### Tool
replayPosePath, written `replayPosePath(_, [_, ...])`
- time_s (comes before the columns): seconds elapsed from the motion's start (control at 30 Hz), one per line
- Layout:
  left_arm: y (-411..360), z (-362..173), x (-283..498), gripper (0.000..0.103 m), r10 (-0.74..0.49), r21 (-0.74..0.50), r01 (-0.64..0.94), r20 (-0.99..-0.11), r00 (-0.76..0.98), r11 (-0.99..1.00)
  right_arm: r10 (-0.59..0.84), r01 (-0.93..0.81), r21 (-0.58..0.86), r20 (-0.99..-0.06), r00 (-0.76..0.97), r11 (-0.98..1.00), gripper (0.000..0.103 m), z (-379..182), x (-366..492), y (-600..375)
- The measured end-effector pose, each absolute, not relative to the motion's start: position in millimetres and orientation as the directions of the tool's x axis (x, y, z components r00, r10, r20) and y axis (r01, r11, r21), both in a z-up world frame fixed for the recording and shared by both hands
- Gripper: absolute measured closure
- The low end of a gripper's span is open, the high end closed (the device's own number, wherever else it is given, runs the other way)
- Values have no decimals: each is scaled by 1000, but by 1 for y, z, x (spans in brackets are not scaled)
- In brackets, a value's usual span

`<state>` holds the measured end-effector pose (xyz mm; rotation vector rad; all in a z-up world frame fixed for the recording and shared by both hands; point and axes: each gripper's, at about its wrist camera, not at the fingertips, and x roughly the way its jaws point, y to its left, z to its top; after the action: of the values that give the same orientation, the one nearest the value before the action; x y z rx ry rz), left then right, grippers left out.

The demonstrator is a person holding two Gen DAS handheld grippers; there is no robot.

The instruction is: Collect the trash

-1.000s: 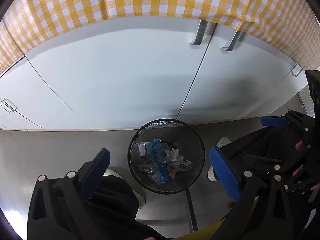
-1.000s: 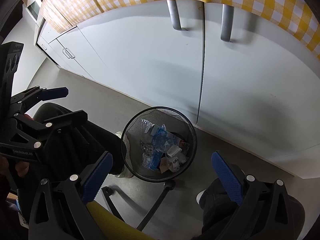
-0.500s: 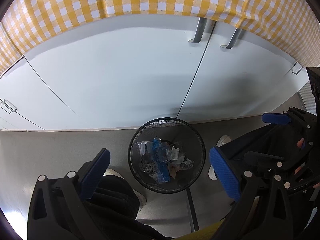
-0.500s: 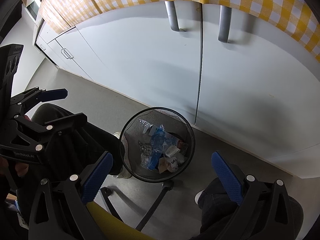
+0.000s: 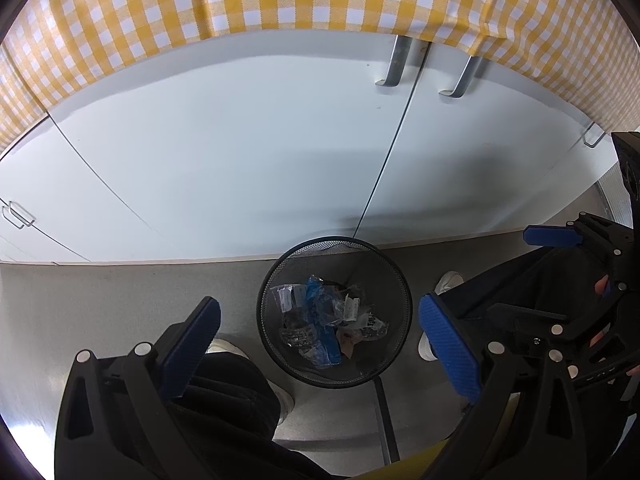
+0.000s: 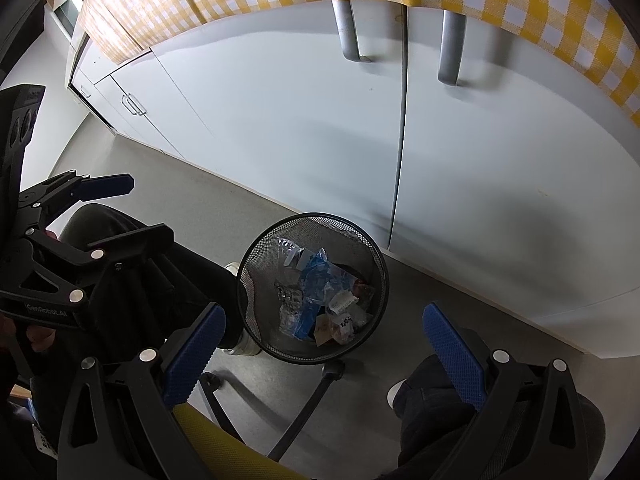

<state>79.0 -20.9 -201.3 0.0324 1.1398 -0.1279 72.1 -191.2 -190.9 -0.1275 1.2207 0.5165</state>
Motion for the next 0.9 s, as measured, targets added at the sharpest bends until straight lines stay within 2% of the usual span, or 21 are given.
replayPosePath(0.17, [-23,-199,78,4,-120,-74,128,-908,402,989,309,-443,178,-919,244,879,3,-191,72,-191])
replayPosePath(0.9, [-21,-199,78,4,-123,-60,163,-905,407,985,308,-441,177,-919,246,880,3,-190,71,-190])
